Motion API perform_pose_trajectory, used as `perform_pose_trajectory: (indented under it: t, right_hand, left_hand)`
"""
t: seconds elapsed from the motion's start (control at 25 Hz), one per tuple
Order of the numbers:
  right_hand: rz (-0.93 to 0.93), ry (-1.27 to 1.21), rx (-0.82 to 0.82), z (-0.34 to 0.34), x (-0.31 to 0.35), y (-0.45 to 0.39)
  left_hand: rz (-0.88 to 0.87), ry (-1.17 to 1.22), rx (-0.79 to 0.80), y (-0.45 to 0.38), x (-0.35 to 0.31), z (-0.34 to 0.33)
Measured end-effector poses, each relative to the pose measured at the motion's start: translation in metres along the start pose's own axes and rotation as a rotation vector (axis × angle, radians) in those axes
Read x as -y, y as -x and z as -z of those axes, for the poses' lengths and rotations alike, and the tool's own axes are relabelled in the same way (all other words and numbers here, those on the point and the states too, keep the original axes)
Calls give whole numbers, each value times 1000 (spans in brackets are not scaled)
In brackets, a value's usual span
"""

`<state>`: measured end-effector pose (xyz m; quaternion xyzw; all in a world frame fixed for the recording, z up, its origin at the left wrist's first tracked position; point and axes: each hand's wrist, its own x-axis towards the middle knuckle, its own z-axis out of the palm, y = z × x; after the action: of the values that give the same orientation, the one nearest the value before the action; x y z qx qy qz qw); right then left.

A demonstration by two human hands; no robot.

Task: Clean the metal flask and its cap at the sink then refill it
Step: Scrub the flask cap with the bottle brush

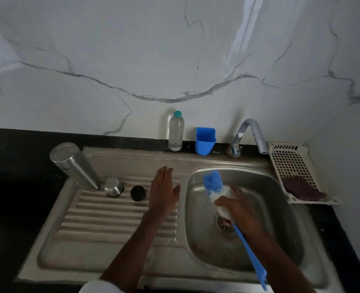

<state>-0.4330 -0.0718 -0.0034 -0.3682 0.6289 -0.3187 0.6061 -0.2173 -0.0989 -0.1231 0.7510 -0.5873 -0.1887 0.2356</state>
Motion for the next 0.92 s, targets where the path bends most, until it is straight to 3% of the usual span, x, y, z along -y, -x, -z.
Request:
perform_pose_trajectory:
  t: [0.12, 0.28, 0.44, 0.68, 0.92]
  right_hand:
    - [112, 29, -3, 8, 24, -8]
    - [-39, -282, 196, 7, 60, -29]
    - [-86, -526, 313, 4, 102, -65]
    - [-150, -657, 163, -15, 161, -131]
    - [-321, -722, 81, -34, 170, -198]
  left_hand:
    - [-36, -139, 136, -28, 0, -16]
    - [11, -233, 288, -63, 17, -31]
    - [23, -219, 301, -63, 36, -48]
    - [41, -218, 342, -68, 41, -54]
    - [61, -216, 349, -68, 43, -57]
